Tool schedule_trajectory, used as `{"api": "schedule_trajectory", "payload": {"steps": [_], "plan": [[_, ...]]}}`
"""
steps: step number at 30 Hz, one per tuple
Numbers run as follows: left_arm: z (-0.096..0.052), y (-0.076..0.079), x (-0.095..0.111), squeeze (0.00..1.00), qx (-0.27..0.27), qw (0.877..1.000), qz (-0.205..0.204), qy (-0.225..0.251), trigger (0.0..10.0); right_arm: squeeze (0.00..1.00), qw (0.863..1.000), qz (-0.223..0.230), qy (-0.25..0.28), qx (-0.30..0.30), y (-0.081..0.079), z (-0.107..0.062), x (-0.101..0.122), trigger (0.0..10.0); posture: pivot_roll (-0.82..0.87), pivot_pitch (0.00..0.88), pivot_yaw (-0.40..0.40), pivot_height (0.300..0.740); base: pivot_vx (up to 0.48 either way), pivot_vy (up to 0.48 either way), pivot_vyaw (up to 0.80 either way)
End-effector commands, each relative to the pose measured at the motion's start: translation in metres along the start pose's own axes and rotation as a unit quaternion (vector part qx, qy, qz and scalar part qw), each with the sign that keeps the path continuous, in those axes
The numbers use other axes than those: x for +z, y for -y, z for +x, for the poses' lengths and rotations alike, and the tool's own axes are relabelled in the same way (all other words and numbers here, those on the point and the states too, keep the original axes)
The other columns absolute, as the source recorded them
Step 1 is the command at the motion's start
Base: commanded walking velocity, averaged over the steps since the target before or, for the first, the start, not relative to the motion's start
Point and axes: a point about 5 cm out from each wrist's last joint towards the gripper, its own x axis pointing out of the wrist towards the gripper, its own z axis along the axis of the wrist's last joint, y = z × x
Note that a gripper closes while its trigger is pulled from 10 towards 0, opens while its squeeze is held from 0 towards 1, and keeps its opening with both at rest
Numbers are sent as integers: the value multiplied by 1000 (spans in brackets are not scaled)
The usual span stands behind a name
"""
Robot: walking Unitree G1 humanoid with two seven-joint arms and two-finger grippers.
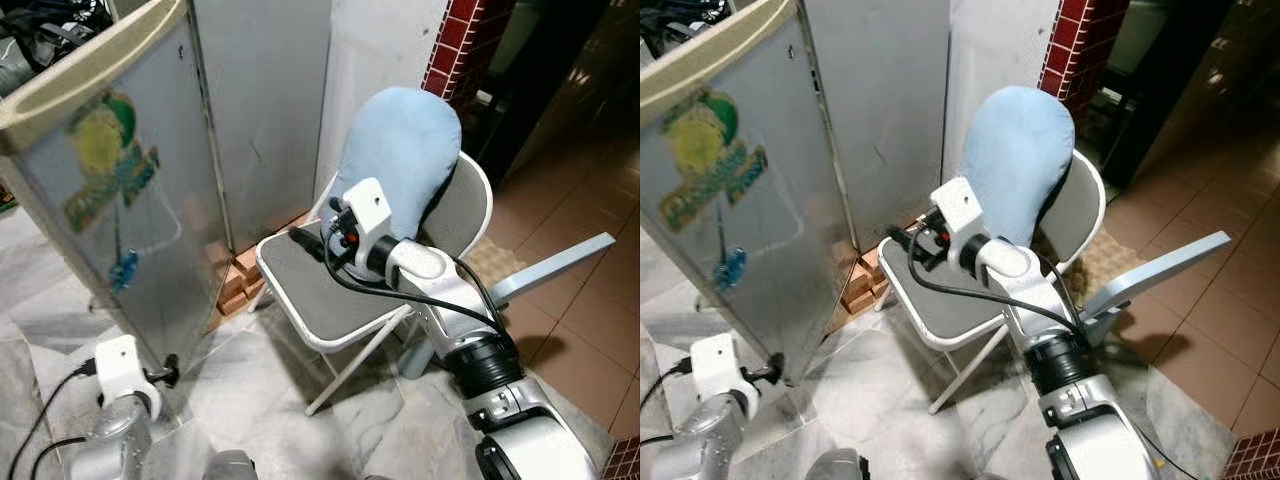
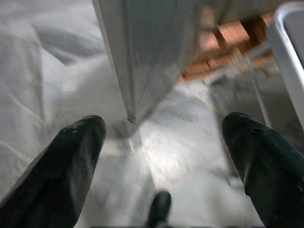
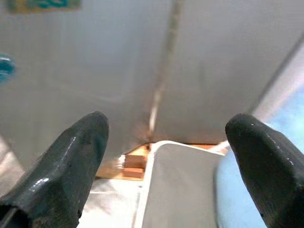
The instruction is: Restocking fridge
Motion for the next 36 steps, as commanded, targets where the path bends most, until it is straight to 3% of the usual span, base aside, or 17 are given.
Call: {"api": "schedule_trajectory", "payload": {"steps": [1, 2, 3, 4, 6, 8, 11, 12, 18, 26, 36], "plan": [[5, -5, 15, 0, 14, 1000, -1, 25, 10000, 0, 1000, 1, 5, -28, 9, -4, 0, 10000, 81, 0, -73, 740, 0, 0, 0], [7, -10, 22, 0, 26, 999, -2, 38, 10000, 0, 999, -1, 4, -34, 11, -6, -2, 10000, 77, 0, -73, 740, 0, 0, 0], [11, -21, 42, 0, 55, 996, -2, 76, 10000, 0, 999, -4, 4, -54, 16, -10, -6, 10000, 75, 0, -71, 740, 0, 0, 0], [11, -21, 42, 0, 55, 996, -2, 76, 10000, 0, 999, -4, 4, -54, 16, -10, -6, 10000, 75, 0, -71, 740, 0, 0, 0], [10, -30, 72, 0, 82, 987, -9, 141, 10000, 0, 996, 13, 20, -85, 23, -17, -9, 10000, 71, 0, -68, 740, 0, 0, 0], [9, -30, 84, 0, 80, 983, -6, 164, 10000, 0, 995, 17, 22, -100, 27, -22, -11, 10000, 71, 0, -67, 740, 0, 0, 0], [2, -16, 100, 0, 60, 976, 7, 207, 10000, 0, 990, 20, 28, -135, 33, -32, -18, 10000, 72, 0, -65, 740, 0, 0, 0], [0, -7, 101, 0, 48, 975, 16, 215, 10000, 0, 988, 21, 26, -151, 36, -39, -24, 10000, 71, 0, -64, 740, 0, 0, 0], [-4, 9, 98, 0, 21, 974, 10, 223, 10000, 0, 984, 32, 11, -175, 42, -54, -37, 10000, 64, 0, -62, 740, 0, 247, 0], [-1, 8, 100, 0, 21, 974, 1, 225, 10000, 0, 979, 26, 5, -203, 49, -68, -42, 10000, 57, 0, -63, 740, 0, 480, 0], [-3, 8, 102, 0, 15, 970, 7, 241, 10000, 0, 978, 34, 7, -207, 41, -72, -45, 10000, 48, 0, -61, 740, 0, 480, -380]]}}
